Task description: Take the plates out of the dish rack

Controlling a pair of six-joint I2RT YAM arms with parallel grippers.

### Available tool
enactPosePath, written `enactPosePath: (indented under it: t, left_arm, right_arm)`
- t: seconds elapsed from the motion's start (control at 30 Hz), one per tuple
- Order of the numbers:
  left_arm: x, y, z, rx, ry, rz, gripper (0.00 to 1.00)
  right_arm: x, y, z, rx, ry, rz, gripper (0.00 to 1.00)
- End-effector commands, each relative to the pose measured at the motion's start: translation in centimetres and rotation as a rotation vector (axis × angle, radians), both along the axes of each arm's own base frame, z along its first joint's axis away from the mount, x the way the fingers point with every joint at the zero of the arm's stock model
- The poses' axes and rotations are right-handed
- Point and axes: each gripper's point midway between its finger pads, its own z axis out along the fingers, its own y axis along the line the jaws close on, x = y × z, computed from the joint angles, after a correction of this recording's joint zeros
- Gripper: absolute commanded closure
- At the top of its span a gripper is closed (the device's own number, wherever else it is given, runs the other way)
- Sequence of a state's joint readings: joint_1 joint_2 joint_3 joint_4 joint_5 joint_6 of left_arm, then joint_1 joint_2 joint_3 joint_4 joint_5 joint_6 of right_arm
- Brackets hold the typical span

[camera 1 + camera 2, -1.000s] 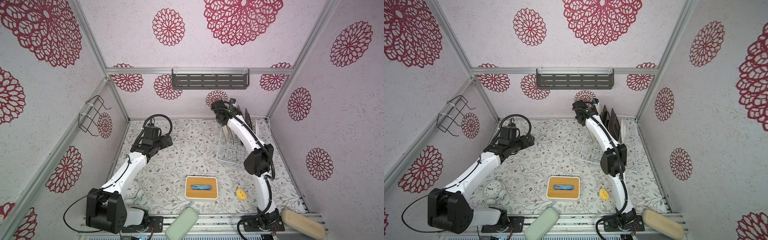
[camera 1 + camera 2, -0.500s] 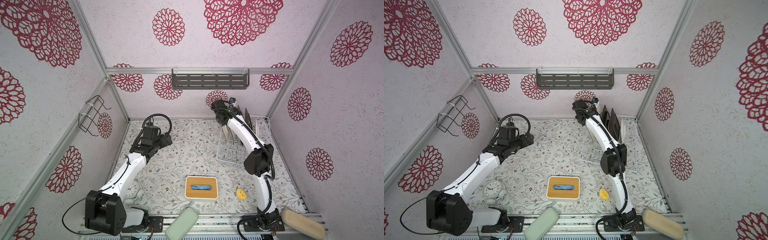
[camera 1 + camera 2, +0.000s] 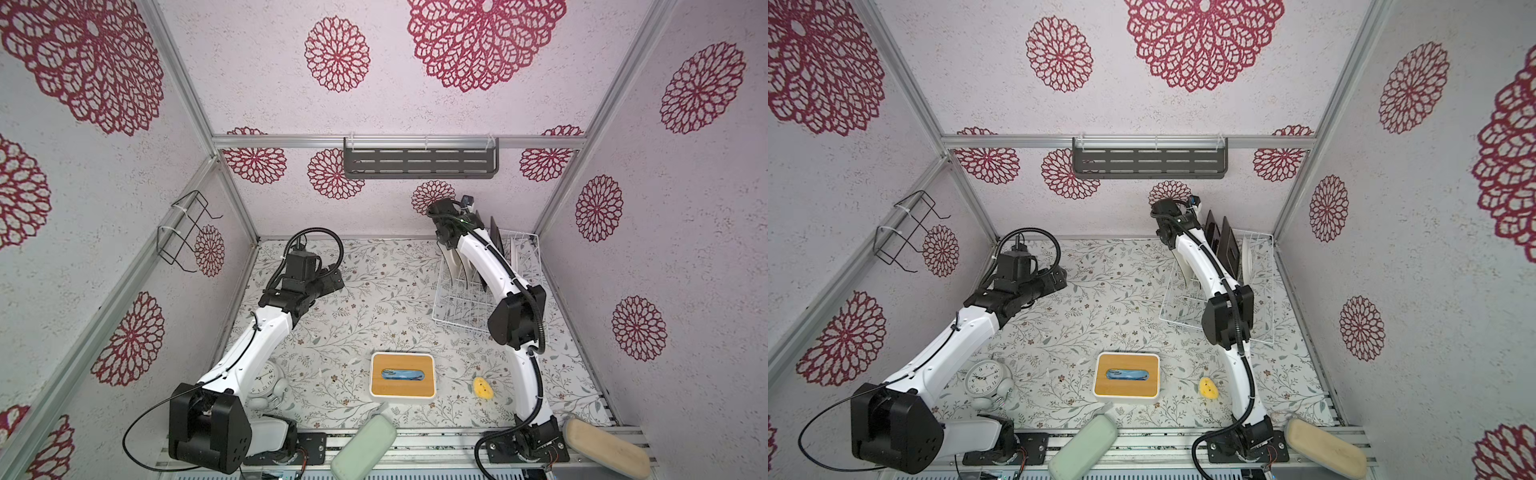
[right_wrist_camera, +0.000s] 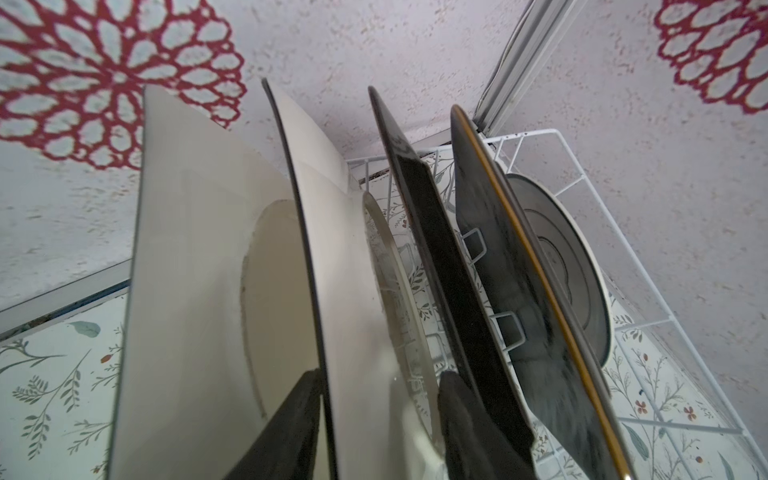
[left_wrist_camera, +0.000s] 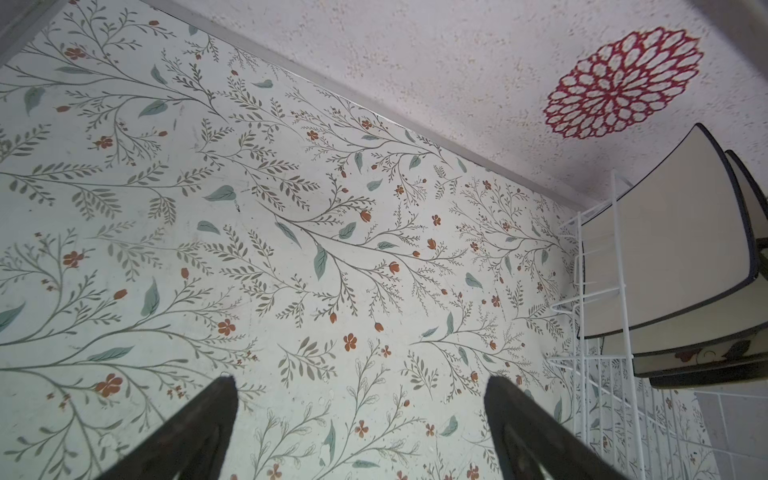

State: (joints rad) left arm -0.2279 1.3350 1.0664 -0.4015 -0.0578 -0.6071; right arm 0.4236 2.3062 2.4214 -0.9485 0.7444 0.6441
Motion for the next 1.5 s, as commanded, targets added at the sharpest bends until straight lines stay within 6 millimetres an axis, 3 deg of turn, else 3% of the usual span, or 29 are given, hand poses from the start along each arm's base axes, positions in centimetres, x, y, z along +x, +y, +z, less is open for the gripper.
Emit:
enactPosePath:
  t: [0.0,0.27,0.33,0.5,0.9,1.47]
  left_arm:
    - [0.4,-0.5,1.2,-0.001,-0.037,-0.009,0.03]
    - [0.6,-0.6,1.2,0.006,-0.031,-0.007,0.03]
    - [0.9,-0.6,1.5,0.014,-0.033,-0.008,0.03]
    - [1.0,-0.7,1.5,0.017,-0.032,-0.009,0.03]
    - [0.9,-0.8,1.9,0.019,-0.037,-0.010,0.03]
    - [0.2,-0.6,2.0,0.019,-0.048,-0.002,0.03]
  right_arm:
    - [0.7,-1.4,1.6,0.002,-0.034,-0.012,0.53]
    - [1.5,-1.7,1.0,0.014,-0.034,-0.005,0.56]
    - [2.1,-1.8,-0.1,0.019,-0.022,-0.002,0.64]
    - [2.2,-1.7,-0.6,0.023,-0.014,0.001,0.70]
    - [2.1,-1.6,-0.2,0.022,-0.014,0.012,0.78]
    - [1.4,-2.5,0.1,-0.129,0.010,-0.017,0.97]
